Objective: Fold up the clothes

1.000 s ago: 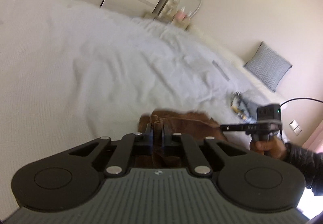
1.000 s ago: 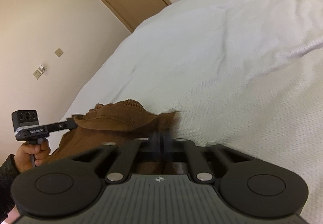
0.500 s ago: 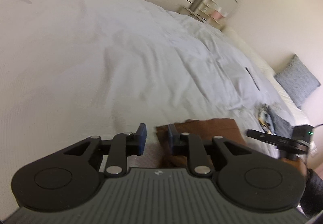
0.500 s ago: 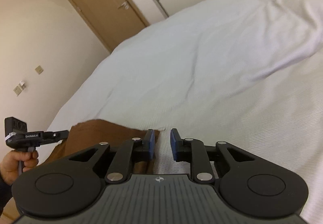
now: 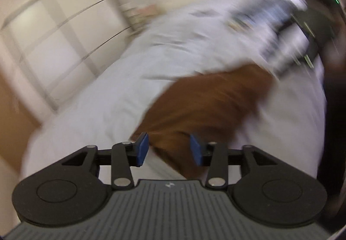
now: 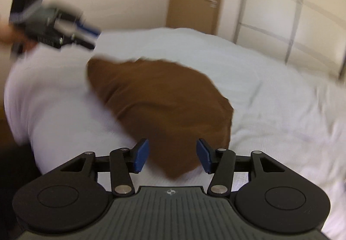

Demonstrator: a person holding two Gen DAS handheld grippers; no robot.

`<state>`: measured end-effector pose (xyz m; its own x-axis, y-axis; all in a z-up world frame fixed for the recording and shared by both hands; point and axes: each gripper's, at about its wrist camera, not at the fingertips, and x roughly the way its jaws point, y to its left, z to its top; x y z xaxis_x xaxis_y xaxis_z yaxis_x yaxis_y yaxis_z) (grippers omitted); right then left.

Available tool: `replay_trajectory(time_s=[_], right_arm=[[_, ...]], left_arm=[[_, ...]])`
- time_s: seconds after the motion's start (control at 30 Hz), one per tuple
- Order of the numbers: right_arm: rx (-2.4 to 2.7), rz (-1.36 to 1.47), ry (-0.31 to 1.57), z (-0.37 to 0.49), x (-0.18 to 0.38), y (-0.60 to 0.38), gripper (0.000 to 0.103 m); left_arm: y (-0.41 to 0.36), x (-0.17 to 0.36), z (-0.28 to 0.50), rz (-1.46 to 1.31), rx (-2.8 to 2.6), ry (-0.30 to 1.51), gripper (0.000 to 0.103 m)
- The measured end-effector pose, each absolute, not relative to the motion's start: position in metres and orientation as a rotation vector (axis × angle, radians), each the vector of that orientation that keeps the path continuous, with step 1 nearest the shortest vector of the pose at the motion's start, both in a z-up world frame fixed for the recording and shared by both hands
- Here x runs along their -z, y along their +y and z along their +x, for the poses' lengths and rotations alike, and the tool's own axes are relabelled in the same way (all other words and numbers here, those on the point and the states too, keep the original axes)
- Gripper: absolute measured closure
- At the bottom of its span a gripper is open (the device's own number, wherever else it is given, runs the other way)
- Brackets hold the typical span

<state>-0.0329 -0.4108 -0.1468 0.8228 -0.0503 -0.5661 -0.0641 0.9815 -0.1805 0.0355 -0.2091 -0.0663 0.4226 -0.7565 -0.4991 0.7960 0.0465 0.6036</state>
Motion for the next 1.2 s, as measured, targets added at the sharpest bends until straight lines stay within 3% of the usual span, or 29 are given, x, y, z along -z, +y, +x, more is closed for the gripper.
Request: replay_trajectory(time_s=[0.1,0.23,0.27,0.3,0.37,0.53,0.63,0.67,1.03,1.1,1.2], right_arm=[[-0.013,-0.331,0.622,-0.030,0.155,-0.382,0.041],[-0.018,-0.522,0.602,-0.013,0.166,-0.347,0.039],[-0.011,-0.557,0.598,-0.006,0.170,-0.341,0.039],[0.003,-0.601,0.599,0.003,0.174,-0.334,0.038],[0.010,-0.677,0.606,0.020,0.185,-0.323,0.038],[0.011,-0.852,0.648,0.043,0.213,-0.315,0.040],[0.022,-0.869,0.662,0.044,0.218,-0.329,0.069],[0.025,-0.860,0.670,0.044,0.217,-0.336,0.102],[0.052,-0.887,0.751,0.019,0.224,-0.370,0.093],[0.077,-0.863,0.763,0.014,0.219,-0.373,0.083],[0.107,-0.791,0.777,0.003,0.208,-0.380,0.080]], left_arm=[[-0.224,0.103,0.006,1.243,1.172,-0.105,0.061],[-0.245,0.150,0.001,1.525,1.080,-0.290,0.058],[-0.249,0.160,0.007,1.573,1.069,-0.297,0.062],[-0.251,0.167,0.014,1.587,1.073,-0.272,0.064],[-0.257,0.174,0.025,1.574,1.092,-0.194,0.080],[-0.250,0.166,0.044,1.350,1.160,-0.004,0.086],[-0.246,0.158,0.056,1.249,1.190,0.082,0.087],[-0.246,0.156,0.056,1.239,1.200,0.094,0.087],[-0.223,0.138,0.035,1.219,1.185,0.186,0.086],[-0.211,0.132,0.036,1.200,1.167,0.214,0.085],[-0.186,0.115,0.039,1.106,1.124,0.260,0.085]])
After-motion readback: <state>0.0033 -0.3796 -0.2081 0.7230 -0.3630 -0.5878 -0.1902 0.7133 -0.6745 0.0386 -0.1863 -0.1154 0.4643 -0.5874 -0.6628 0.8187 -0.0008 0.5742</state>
